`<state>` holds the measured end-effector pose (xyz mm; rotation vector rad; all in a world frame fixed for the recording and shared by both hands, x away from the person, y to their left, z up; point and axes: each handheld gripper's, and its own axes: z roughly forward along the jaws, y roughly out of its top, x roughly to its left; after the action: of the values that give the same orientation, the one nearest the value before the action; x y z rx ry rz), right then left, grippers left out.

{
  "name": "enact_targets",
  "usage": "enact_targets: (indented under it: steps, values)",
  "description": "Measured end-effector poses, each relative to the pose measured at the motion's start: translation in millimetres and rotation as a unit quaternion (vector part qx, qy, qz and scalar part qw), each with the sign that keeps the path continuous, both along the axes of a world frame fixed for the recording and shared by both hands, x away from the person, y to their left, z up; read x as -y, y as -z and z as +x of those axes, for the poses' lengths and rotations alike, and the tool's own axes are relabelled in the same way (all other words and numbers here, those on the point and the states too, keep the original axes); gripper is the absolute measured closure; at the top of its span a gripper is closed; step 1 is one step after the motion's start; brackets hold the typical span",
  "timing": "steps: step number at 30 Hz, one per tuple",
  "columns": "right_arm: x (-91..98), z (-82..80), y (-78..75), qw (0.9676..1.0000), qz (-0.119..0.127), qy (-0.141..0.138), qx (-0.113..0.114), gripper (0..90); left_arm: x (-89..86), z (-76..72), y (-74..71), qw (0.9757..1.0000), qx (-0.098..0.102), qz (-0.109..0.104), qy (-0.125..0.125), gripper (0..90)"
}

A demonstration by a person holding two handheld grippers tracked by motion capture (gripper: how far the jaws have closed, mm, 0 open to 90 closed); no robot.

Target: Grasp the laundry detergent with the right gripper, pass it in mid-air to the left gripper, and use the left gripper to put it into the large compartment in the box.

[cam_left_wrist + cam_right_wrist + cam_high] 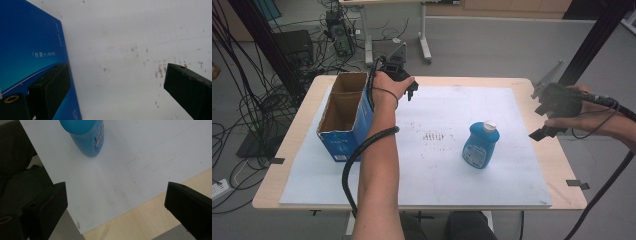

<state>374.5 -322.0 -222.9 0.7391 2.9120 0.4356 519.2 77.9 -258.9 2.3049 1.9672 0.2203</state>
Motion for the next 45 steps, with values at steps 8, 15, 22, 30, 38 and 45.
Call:
enact_targets:
  steps: [8, 15, 22, 30, 38, 45]
  values:
    - [4.7, -14.5, 12.2, 0.9994, 0.03, 0.015, 0.004, 4.4, -1.7, -1.9, 1.2, 1.0, 0.0, -0.003, 0.004, 7.7]
    - [4.9, -28.2, 22.7, 0.9983, 0.052, 0.02, 0.018, 4.2, -3.2, -3.9, 0.6, 1.0, 0.003, -0.006, 0.005, 7.6]
    - [0.3, -38.3, 40.7, 0.9964, 0.073, 0.032, 0.029, 4.2, -4.7, -7.9, -0.4, 0.9999, 0.008, -0.007, 0.005, 7.6]
    - [-2.9, -44.4, 59.8, 0.9922, 0.109, 0.045, 0.04, 3.9, -6.6, -10.4, -2.3, 0.9999, 0.009, -0.004, 0.004, 7.5]
    - [-11.7, -45.8, 87.2, 0.9888, 0.123, 0.06, 0.06, 3.7, -3.8, -12.0, -2.2, 0.9998, 0.018, -0.001, 0.009, 7.5]
    - [-23.0, -45.1, 106.3, 0.9842, 0.149, 0.071, 0.065, 3.7, -1.9, -10.7, -1.5, 0.9997, 0.019, 0.0, 0.012, 7.4]
